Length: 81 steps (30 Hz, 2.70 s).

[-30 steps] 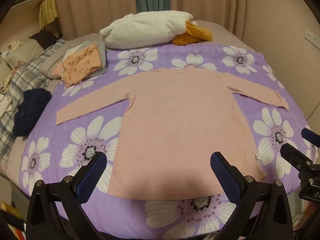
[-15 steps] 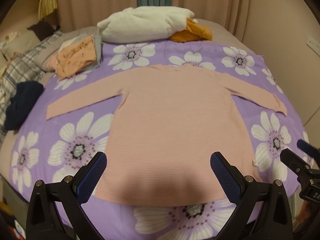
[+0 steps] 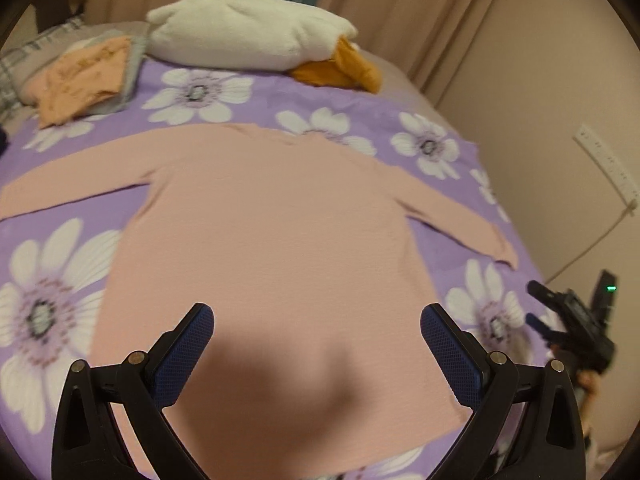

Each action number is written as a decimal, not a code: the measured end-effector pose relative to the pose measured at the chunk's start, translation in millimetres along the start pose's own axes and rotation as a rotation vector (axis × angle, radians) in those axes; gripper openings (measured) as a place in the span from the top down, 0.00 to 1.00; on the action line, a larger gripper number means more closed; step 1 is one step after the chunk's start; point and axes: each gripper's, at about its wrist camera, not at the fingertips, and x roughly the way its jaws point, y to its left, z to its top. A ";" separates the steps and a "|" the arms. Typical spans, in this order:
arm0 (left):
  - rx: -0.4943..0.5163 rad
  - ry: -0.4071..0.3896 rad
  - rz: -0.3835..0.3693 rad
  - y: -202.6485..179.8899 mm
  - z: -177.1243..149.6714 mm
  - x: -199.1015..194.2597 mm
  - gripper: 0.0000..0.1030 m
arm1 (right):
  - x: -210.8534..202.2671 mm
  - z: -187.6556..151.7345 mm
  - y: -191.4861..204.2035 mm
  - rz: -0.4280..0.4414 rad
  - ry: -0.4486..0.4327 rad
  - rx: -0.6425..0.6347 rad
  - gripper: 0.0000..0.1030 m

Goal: Fold small clothes
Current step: 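Grasp the cuff of one pink sleeve with the right tool, then fold the held sleeve across the shirt body with the right tool, release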

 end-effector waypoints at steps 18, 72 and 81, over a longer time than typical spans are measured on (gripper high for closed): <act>-0.098 0.078 -0.025 6.8 45.9 64.2 0.01 | 55.3 134.8 -129.3 0.077 -0.203 0.411 0.30; -0.400 -0.044 0.043 184.5 86.8 39.8 0.01 | 262.1 -55.8 353.7 0.218 0.350 -0.871 0.46; -0.308 -0.047 -0.225 125.9 148.7 86.7 0.01 | 200.5 32.9 233.5 0.299 0.230 -0.505 0.37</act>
